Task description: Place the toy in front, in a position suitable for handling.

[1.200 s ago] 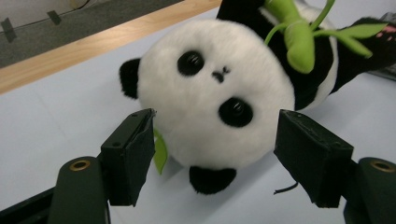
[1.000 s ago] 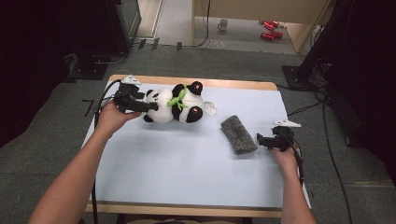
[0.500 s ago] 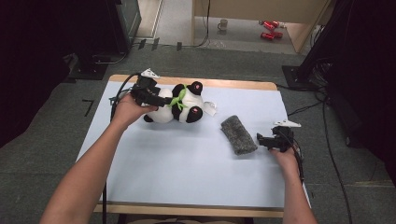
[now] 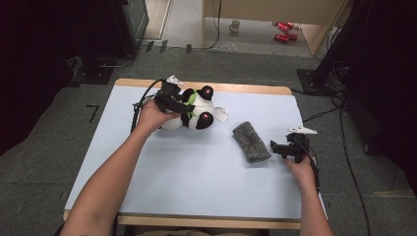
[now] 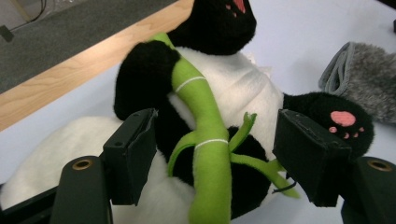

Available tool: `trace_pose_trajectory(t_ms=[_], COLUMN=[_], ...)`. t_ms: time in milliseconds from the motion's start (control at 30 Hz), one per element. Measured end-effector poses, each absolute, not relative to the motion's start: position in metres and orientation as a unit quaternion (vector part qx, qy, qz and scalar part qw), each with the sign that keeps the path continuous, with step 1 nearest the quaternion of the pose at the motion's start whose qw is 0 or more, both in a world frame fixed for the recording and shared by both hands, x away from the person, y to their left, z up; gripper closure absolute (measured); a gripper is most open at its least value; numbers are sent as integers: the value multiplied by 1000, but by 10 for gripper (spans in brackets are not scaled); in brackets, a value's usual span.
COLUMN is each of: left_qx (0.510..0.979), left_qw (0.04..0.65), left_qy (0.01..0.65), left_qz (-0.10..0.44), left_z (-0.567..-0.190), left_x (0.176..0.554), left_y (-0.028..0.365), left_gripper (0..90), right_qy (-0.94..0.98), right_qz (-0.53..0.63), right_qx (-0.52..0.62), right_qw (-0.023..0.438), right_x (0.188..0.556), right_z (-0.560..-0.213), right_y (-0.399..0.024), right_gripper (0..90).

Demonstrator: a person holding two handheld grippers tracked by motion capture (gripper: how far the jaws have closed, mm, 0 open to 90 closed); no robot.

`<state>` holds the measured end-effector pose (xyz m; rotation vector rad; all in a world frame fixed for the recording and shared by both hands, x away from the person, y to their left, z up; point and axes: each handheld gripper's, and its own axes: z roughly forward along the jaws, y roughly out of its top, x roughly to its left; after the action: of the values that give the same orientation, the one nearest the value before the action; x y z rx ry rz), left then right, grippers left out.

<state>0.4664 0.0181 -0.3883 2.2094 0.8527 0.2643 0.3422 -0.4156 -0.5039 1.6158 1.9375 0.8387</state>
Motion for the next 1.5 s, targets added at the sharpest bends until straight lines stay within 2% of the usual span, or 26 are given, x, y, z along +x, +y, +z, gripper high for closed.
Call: trace_pose_trajectory(t_ms=[233,300,367,400,467,667,1000,1300,1500], left_qx=[860,860,861,861,860,856,844,849,851], left_qw=[364,363,362,358,353,349,365,361,358], left_qy=[334,333,331,334,342,364,381,369,374], left_qz=[127,131,134,135,133,117,99,111,90], left_z=[-401,-403,-405,-404,-403,-392,-367,-350,-352], left_x=[469,469,468,467,465,458,439,396,371], left_y=[12,11,10,9,9,12,24,29,26], left_gripper=[329,377,494,494,611,711,714,712,711], right_qy=[708,708,708,708,708,708,708,707,708], right_qz=[306,306,306,306,306,307,306,307,307], right_qx=[590,590,590,590,590,590,590,591,590], right_qw=[239,239,239,239,239,238,238,239,239], right_x=[342,342,342,342,342,342,342,342,342], right_z=[-504,-504,-504,-504,-504,-504,-504,-504,-504], right_y=[-416,-416,-416,-416,-416,-416,-416,-415,-416], right_gripper=[83,83,82,82,82,82,83,82,83])
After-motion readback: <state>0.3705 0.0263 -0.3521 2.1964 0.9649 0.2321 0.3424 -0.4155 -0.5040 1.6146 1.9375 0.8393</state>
